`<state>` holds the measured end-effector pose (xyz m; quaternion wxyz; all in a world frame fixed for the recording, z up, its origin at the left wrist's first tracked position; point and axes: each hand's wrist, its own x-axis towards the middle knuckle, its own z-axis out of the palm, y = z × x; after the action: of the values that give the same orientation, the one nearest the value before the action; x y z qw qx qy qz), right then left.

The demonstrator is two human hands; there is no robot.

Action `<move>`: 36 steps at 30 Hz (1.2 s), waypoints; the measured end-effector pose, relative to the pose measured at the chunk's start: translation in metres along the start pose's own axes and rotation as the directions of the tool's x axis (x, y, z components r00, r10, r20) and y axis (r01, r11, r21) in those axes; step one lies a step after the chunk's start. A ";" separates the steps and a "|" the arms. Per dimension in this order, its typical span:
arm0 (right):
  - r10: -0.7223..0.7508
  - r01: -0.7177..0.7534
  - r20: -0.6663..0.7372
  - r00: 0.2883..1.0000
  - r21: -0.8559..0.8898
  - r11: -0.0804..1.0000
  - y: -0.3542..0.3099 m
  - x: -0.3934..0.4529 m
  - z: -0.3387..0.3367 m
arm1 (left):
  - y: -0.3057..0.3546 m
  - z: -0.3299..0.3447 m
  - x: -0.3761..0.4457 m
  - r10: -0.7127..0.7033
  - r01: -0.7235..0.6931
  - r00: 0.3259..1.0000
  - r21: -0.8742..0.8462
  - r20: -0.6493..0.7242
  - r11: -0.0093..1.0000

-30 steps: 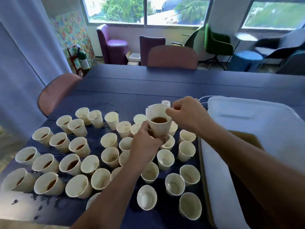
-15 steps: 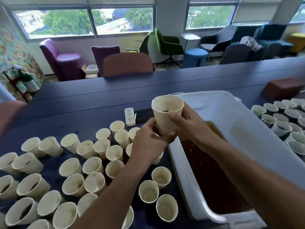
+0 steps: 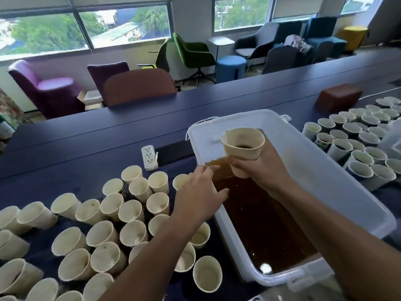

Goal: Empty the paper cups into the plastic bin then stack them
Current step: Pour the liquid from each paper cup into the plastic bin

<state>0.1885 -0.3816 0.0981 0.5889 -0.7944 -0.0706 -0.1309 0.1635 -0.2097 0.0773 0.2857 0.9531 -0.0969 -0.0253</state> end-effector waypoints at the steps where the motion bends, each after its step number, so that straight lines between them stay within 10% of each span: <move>1: 0.021 -0.020 0.017 1.000 -0.038 0.999 0.006 0.002 -0.004 | -0.003 0.002 0.000 0.012 -0.013 1.000 0.033 0.006 0.999; 16: 0.332 -0.117 0.162 0.930 -0.724 0.680 0.066 0.020 -0.020 | -0.034 0.011 0.004 -0.013 0.029 0.979 -0.073 0.201 0.997; 36: 0.236 0.209 0.279 0.931 -0.937 0.280 0.037 0.049 -0.017 | -0.036 0.016 0.005 -0.011 0.034 0.980 -0.111 0.200 0.993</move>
<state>0.2433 -0.4109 0.0828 -0.0302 -0.9964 -0.0789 0.0083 0.1731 -0.1901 0.0448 0.3283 0.9289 -0.1127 -0.1292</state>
